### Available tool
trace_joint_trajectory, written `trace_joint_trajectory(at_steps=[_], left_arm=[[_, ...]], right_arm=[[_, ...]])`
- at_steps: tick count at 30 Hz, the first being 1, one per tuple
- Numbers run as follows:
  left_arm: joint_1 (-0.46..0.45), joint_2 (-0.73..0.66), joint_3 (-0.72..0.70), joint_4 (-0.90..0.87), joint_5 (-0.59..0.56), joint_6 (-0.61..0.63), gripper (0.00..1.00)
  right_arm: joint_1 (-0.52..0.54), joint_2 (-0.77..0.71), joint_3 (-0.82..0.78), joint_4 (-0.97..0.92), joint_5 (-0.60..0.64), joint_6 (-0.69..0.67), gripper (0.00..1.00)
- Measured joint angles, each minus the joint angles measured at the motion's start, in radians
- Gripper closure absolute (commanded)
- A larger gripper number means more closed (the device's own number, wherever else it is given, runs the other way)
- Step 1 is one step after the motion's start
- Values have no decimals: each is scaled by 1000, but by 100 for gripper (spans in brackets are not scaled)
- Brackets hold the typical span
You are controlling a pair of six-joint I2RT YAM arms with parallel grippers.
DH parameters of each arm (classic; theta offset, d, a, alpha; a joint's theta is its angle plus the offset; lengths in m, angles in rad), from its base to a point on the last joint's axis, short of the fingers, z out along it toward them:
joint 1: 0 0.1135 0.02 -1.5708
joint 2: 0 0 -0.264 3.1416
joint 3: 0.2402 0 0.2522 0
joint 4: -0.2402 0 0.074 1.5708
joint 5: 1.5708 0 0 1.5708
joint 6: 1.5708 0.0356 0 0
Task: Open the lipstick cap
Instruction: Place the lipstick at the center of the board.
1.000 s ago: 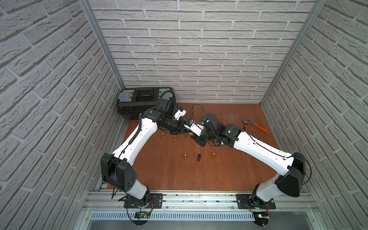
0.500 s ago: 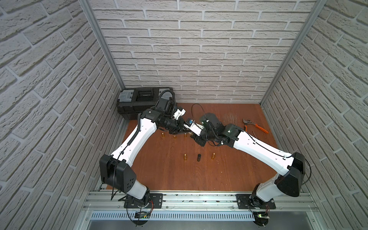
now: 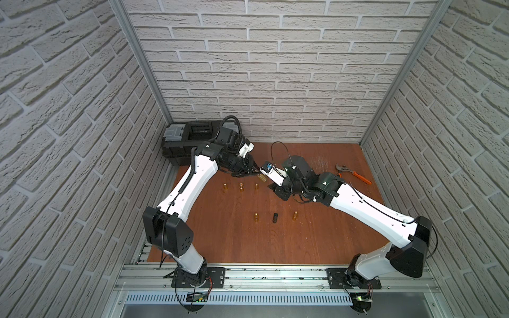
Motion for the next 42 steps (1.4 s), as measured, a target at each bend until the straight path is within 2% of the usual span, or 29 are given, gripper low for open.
trace_joint_trajectory(at_steps=[6, 11, 15, 27, 42], left_arm=[[-115, 167, 116, -11, -274, 46, 84], [-176, 266, 108, 43, -398, 68, 84], [-184, 313, 74, 103, -470, 72, 84], [-242, 467, 108, 167, -613, 91, 84], [-261, 527, 112, 216, -679, 94, 83]], right_arm=[[-14, -130, -8, -26, 45, 6, 58], [-18, -191, -43, -47, 84, 24, 58], [-22, -202, -72, -71, 106, 31, 58], [-25, -204, -89, -102, 124, 47, 58], [-25, -227, -136, -109, 138, 54, 58]])
